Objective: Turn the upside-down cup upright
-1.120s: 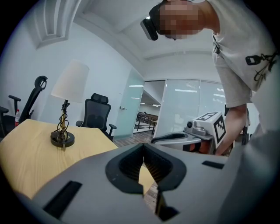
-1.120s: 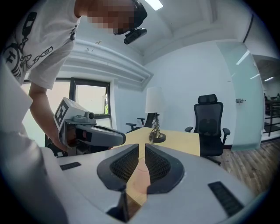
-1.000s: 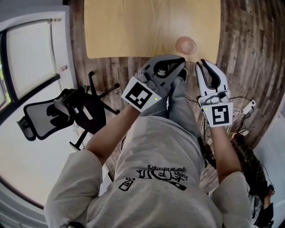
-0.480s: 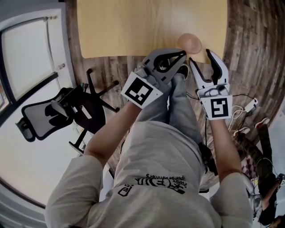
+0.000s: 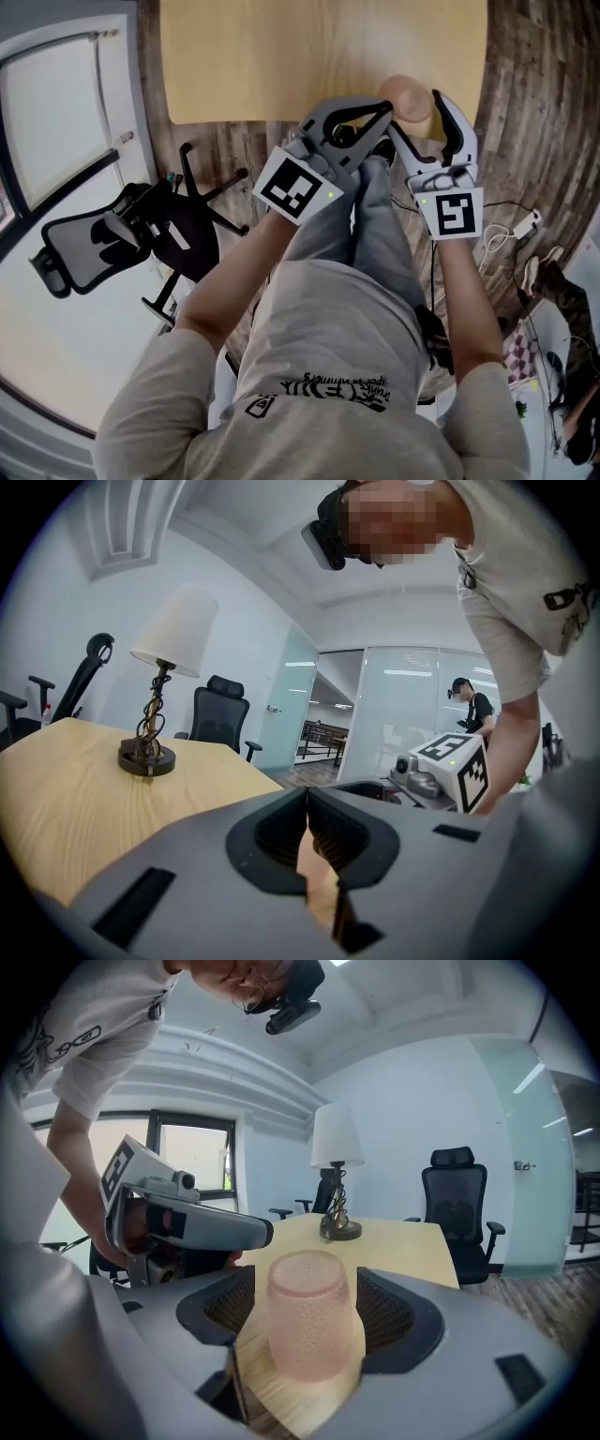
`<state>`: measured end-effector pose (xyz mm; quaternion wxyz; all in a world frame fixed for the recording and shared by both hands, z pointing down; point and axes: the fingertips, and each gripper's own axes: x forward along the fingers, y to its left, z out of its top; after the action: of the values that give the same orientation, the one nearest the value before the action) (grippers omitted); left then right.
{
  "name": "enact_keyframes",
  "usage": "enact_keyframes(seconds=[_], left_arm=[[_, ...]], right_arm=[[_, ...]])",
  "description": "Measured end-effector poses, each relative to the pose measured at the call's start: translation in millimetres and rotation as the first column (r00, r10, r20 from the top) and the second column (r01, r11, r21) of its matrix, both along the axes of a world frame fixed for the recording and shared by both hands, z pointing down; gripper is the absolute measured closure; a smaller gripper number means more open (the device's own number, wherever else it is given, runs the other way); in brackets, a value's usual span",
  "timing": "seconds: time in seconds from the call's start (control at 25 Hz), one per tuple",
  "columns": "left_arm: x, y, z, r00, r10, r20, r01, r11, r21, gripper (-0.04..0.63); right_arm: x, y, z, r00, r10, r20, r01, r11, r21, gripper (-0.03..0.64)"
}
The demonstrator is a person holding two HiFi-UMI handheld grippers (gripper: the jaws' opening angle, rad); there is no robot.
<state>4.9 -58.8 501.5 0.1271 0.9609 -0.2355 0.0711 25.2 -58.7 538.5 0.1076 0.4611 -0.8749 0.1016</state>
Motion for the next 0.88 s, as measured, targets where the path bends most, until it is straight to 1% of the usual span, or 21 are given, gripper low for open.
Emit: enact_keyframes(seconds=[0.24, 0.44, 0.52, 0.76, 0.88], left_arm=[[-2.9, -5.8, 2.6, 1.0, -0.006, -0.003, 0.006, 1.0, -0.009, 0.586], [-5.7, -9.0, 3.1, 1.0, -0.005, -0.004, 0.005, 1.0, -0.01, 0.586], [-7.4, -10.0, 3.0, 1.0, -0.009, -0.006, 0.009, 1.0, -0.011, 0.586], [-10.2, -8.0, -1.2, 1.0, -0.015, -0.011, 0.015, 1.0, -0.021, 0.586], [-9.2, -6.3, -6.9, 1.0, -0.019, -0.023, 0.018, 1.0, -0.019, 0.586]], right_arm=[[-4.1, -11.3, 8.9, 1.0, -0.007, -0.012, 0.006, 1.0, -0.01, 0.296], [-1.5, -19.3, 9.9, 1.0, 0.024, -0.005, -0.024, 0.999, -0.023, 0.299], [-2.2, -20.6, 9.7, 1.0, 0.018, -0.009, -0.018, 1.0, -0.023, 0.301], [0.3, -20.2, 3.1, 1.0, 0.026, -0.01, -0.026, 0.999, -0.032, 0.301], [3.0, -20.3, -5.0, 1.0, 0.024, -0.01, -0.024, 0.999, -0.021, 0.301]])
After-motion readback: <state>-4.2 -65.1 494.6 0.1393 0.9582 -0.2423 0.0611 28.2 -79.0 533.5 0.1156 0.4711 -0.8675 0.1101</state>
